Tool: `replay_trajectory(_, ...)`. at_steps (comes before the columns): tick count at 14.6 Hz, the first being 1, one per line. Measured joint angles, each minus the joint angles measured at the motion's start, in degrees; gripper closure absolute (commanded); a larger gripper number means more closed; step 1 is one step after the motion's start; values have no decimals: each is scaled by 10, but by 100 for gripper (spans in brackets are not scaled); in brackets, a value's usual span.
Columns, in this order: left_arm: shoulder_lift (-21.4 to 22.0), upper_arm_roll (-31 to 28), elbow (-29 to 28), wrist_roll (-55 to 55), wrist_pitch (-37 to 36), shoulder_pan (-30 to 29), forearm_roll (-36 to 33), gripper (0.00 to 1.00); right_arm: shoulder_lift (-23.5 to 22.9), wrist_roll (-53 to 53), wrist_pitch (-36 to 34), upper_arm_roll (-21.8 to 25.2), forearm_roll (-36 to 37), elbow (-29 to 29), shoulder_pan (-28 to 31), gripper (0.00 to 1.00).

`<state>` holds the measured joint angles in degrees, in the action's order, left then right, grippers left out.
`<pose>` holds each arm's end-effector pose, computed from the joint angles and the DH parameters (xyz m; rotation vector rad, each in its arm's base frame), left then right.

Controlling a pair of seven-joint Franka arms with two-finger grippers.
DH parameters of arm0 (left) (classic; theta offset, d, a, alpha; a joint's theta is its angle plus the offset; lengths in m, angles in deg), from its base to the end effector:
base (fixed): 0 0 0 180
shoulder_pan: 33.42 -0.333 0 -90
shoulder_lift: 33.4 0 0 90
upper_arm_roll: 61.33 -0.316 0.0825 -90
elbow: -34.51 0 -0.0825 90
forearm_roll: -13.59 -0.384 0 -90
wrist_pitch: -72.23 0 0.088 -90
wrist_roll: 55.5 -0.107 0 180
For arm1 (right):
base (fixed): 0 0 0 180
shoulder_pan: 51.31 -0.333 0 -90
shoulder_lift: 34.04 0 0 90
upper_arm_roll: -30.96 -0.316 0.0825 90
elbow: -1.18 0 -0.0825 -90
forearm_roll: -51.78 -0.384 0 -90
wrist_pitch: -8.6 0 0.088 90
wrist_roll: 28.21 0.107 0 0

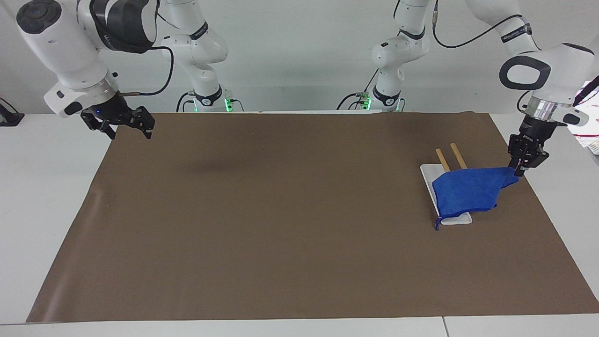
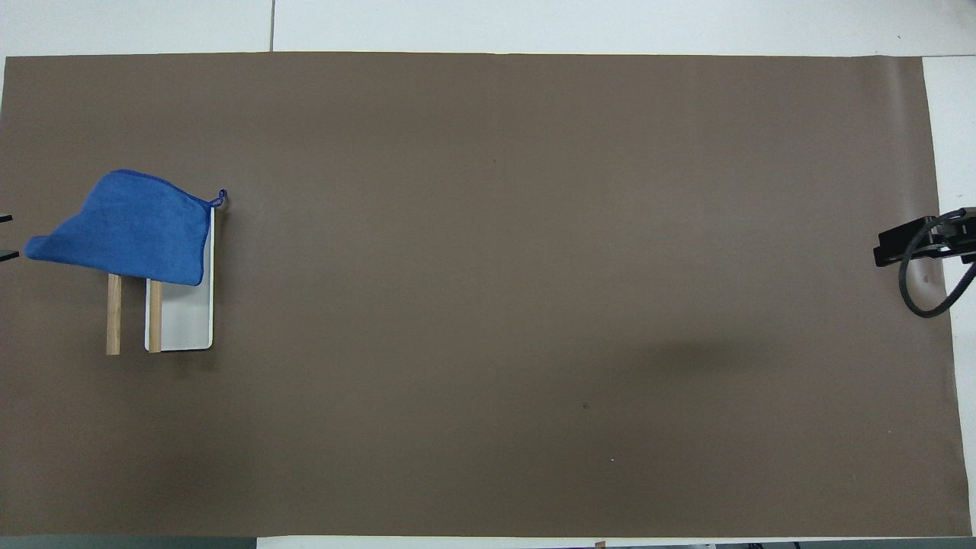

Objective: Right arm passes towel to left arm to hang

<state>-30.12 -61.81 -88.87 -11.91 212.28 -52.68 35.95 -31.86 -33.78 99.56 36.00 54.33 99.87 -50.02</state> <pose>0.5246 0.1878 0.4615 2.1379 1.7330 0.3829 0.5347 -0.0648 0.5753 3.1068 -0.0157 -0.1566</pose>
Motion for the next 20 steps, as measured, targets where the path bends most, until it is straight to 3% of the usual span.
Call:
replay_trajectory(3, 5, 3, 4, -26, -6, 1, -1, 0, 3, 0, 0, 0, -16, 0, 5, 0)
replay_trajectory(8, 16, 15, 61, -182, -101, 6, -29, 0, 5, 0, 5, -4, -21, -11, 4, 0)
replay_trajectory(13, 16, 29, 89, -267, -142, 118, -136, 0, 12, 0, -12, -1, -21, -14, 6, 0)
replay_trajectory(16, 14, 32, 128, -285, -213, 184, -161, 0, 16, 0, -12, -1, -21, -14, 6, 0)
replay_trajectory(20, -2, 30, 237, -342, -363, 198, -164, 0, 17, 0, -12, -2, -21, -14, 6, 0)
